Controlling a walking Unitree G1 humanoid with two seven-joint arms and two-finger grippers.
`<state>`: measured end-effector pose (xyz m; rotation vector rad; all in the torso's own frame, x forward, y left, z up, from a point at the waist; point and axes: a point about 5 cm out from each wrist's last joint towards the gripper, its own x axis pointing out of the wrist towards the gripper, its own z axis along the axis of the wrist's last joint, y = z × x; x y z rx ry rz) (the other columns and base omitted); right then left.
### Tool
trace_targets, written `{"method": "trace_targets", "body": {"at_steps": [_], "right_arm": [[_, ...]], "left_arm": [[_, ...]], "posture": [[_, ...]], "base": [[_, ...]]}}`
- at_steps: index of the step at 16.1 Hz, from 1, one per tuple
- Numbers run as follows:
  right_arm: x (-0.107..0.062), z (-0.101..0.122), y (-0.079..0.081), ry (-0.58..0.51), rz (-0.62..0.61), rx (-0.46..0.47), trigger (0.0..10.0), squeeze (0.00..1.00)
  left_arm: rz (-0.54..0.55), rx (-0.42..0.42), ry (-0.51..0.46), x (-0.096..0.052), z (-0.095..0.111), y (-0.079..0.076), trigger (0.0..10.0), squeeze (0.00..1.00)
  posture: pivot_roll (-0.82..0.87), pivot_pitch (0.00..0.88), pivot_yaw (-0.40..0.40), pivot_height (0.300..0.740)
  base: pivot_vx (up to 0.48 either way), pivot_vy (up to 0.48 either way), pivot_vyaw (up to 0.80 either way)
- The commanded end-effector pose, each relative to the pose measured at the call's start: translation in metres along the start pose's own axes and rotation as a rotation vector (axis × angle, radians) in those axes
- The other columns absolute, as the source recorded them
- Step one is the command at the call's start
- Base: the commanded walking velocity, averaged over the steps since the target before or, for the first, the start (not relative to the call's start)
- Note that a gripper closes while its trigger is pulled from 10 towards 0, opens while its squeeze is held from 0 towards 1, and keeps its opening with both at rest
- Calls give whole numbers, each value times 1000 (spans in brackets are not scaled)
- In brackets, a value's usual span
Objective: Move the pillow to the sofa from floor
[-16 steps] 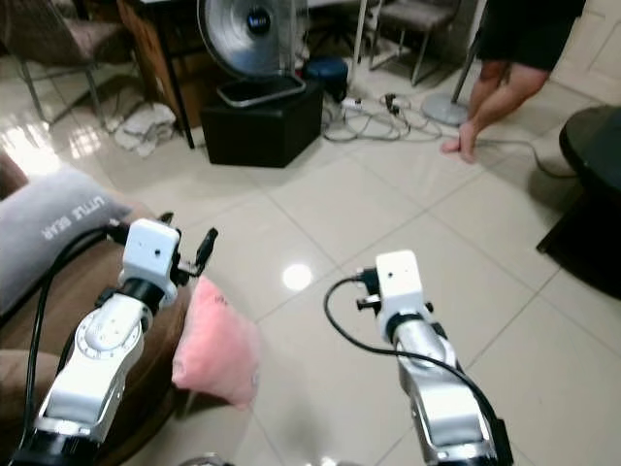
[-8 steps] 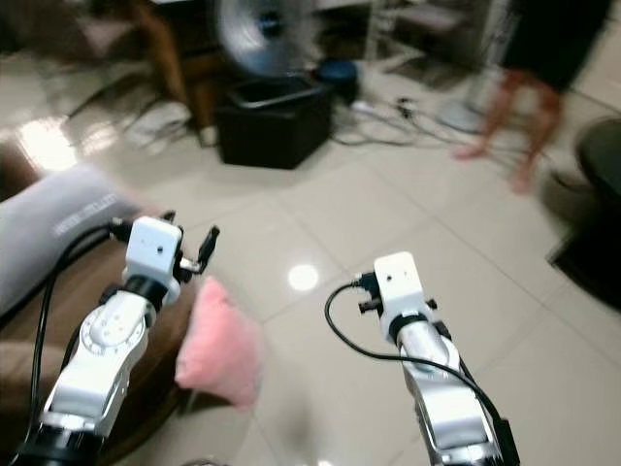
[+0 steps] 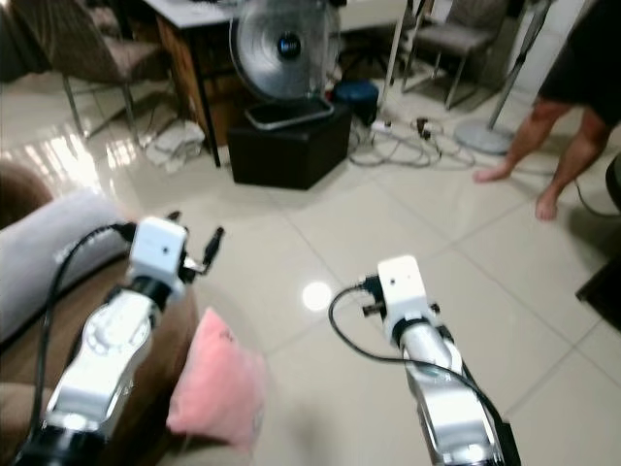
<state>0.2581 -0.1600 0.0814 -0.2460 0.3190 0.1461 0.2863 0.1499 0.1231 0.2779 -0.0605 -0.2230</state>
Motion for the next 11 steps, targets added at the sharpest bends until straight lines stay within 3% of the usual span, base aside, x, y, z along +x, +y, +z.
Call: {"method": "trace_targets", "body": {"at_steps": [1,3,11], "right_arm": [[-1,1,5,-8,19,7,10000,0],[-1,0,5,-3,19,9,10000,0],[-1,-1,5,-6,27,26,10000,0]], "left_arm": [[24,12,18,-3,-3,7,10000,0],[21,9,19,-3,-4,7,10000,0],[-42,-36,6,-4,-5,1,10000,0]], "posture": [[-10,19,-1,740],[-11,22,0,740],[-12,32,2,661]], "base": [[0,0,0],[0,0,0],[0,0,0]]}}
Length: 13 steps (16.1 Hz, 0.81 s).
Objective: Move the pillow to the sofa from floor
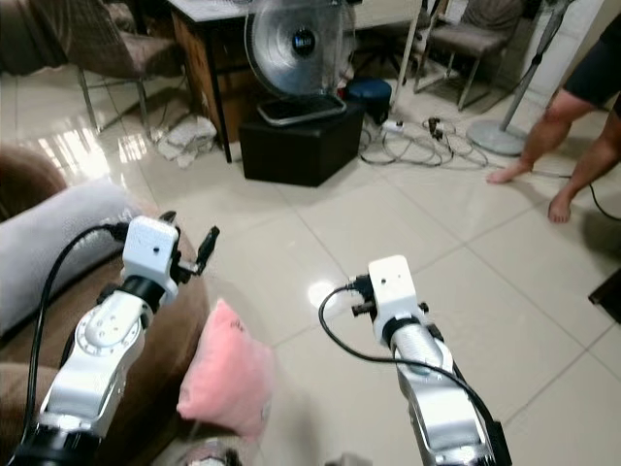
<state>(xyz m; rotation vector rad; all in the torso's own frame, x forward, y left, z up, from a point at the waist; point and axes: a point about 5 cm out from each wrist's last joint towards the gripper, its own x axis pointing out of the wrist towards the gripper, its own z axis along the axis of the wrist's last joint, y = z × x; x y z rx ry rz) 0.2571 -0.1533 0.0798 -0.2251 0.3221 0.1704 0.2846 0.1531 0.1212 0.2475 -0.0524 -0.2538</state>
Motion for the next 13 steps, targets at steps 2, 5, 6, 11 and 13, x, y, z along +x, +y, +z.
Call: {"method": "trace_targets", "body": {"at_steps": [2,5,6,11,13], "right_arm": [[-2,2,-1,-25,2,7,10000,0],[-6,20,-8,-172,-59,-6,10000,0],[-10,28,-14,-237,-120,17,10000,0],[-34,37,-9,-461,-98,102,10000,0],[-32,29,-13,-415,-129,138,10000,400]], "left_arm": [[-23,-18,1,-2,-2,-2,10000,0],[-27,-34,7,-2,-5,-2,10000,0],[-31,-40,5,-3,-6,-2,10000,0],[-20,-112,1,-7,-12,-4,10000,0],[-8,-106,2,-9,-13,-3,10000,0]], "posture": [[-13,36,3,641],[-16,39,2,611],[-16,40,4,606],[-19,47,2,606],[-16,48,-2,606]], "base": [[0,0,0],[0,0,0],[0,0,0],[0,0,0],[0,0,0]]}}
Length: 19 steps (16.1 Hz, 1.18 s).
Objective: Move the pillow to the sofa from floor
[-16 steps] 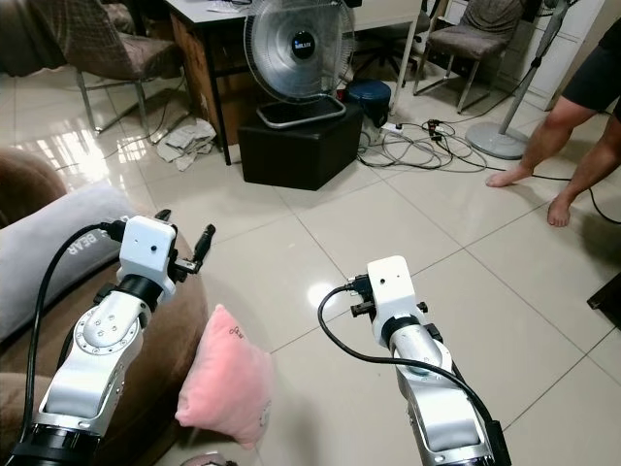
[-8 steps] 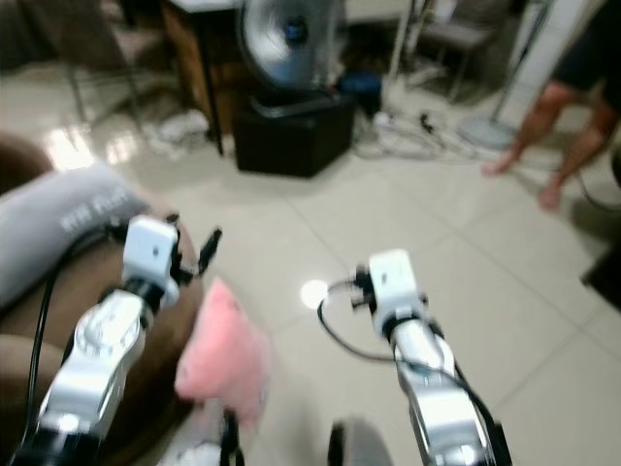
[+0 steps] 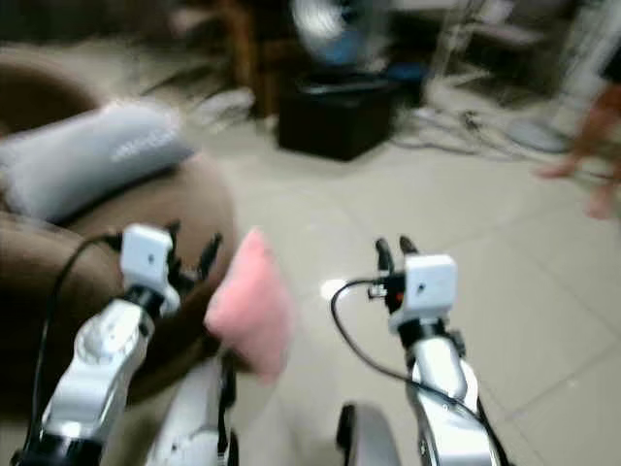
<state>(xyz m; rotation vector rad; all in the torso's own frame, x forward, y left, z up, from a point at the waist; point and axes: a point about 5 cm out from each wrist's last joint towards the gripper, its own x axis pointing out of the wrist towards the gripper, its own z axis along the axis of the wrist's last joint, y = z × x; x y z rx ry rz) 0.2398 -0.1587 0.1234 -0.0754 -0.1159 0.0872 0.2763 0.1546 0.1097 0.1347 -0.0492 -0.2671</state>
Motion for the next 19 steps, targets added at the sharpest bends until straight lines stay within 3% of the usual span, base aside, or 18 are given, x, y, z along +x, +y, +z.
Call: {"method": "trace_targets", "body": {"at_steps": [1,3,4,12,14,15,16,19], "right_arm": [[-2,-8,-4,45,-18,11,10000,1000],[-1,-14,-4,71,-16,17,10000,1000],[-2,-15,-3,69,-7,21,10000,1000],[-3,-20,-2,86,33,40,10000,1000],[-2,-32,-4,187,-10,-44,10000,1000],[-3,-37,-7,225,-35,-62,10000,12],[-3,-40,-8,250,-30,-99,10000,0],[-3,-44,-5,272,24,-135,10000,0]], "left_arm": [[4,17,15,-1,-2,2,10000,0],[-25,-29,40,-2,-5,-1,10000,0],[-55,-66,45,-2,-5,-3,10000,1000],[-21,-49,30,0,-6,3,10000,1000],[-17,0,-2,1,-4,4,10000,1000],[-20,28,-2,1,-5,3,10000,937],[-26,57,7,2,-6,2,10000,0],[-29,70,6,2,-6,2,10000,0]], "posture": [[-16,51,-1,606],[-18,51,6,606],[-18,51,8,606],[-18,52,2,606],[-20,51,6,606],[-20,51,6,606],[-22,49,9,606],[-21,41,7,606]], "base": [[0,0,0],[0,0,0],[0,0,0],[0,0,0],[0,0,0],[0,0,0],[0,0,0],[375,0,196]]}}
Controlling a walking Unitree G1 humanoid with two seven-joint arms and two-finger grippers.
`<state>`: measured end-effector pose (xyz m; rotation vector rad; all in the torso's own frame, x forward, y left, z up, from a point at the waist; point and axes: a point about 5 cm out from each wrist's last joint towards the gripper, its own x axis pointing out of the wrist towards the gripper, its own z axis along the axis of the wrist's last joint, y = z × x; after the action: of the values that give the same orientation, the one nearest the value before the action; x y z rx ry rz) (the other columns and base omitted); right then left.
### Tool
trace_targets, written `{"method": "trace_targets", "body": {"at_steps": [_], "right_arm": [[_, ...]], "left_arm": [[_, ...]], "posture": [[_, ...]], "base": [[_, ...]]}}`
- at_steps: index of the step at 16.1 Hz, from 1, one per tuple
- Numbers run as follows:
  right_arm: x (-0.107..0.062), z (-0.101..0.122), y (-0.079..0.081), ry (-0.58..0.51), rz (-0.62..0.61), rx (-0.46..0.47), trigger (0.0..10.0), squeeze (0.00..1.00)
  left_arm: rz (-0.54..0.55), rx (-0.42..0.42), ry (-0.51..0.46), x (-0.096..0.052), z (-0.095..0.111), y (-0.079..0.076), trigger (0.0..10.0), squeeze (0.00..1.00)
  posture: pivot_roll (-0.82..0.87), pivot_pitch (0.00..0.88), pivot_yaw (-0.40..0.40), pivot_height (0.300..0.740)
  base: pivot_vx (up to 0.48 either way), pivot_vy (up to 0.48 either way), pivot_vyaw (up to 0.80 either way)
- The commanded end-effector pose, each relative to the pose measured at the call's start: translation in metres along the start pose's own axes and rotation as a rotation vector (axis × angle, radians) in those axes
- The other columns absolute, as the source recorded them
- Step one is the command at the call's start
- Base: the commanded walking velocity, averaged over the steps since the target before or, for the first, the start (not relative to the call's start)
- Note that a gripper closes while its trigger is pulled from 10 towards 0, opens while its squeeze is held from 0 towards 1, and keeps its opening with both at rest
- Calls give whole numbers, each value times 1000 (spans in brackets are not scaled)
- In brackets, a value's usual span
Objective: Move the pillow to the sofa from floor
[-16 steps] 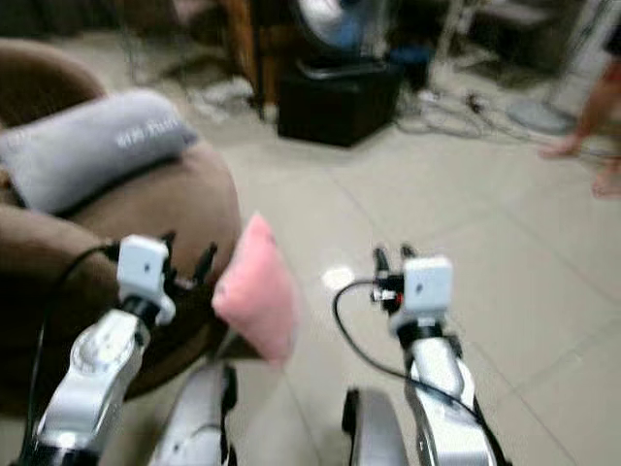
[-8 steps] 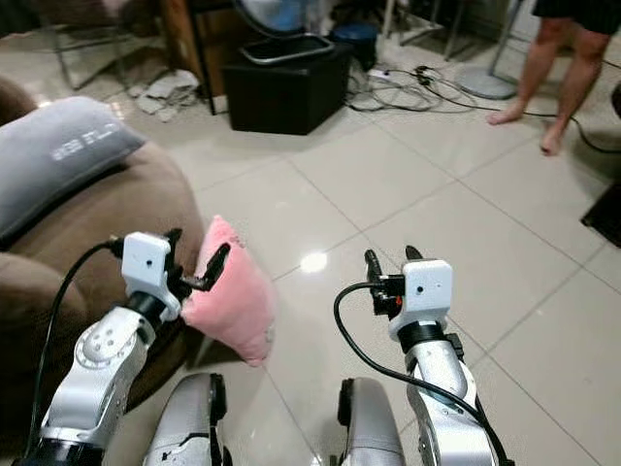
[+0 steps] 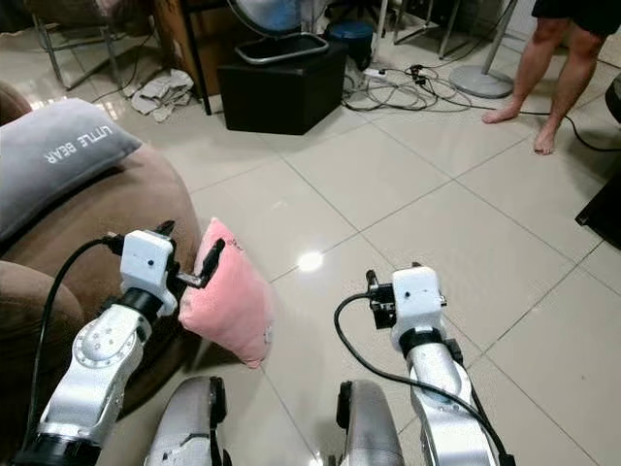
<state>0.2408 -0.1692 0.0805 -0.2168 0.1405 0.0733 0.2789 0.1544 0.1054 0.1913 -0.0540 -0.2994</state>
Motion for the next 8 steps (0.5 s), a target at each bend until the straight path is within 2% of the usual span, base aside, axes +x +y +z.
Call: {"method": "trace_targets", "body": {"at_steps": [1,3,8], "right_arm": [[2,0,3,9,20,-10,10000,0],[2,-2,3,16,4,-22,10000,0],[2,-4,2,25,-6,2,10000,0]], "left_arm": [[3,17,5,0,-2,1,10000,0],[2,24,-3,0,-1,0,10000,0],[-5,17,-10,-1,1,-2,10000,0]], "posture": [[-21,40,7,606],[-21,36,7,606],[-21,28,11,606]], "base": [[420,0,800],[424,0,800],[421,0,0]]}}
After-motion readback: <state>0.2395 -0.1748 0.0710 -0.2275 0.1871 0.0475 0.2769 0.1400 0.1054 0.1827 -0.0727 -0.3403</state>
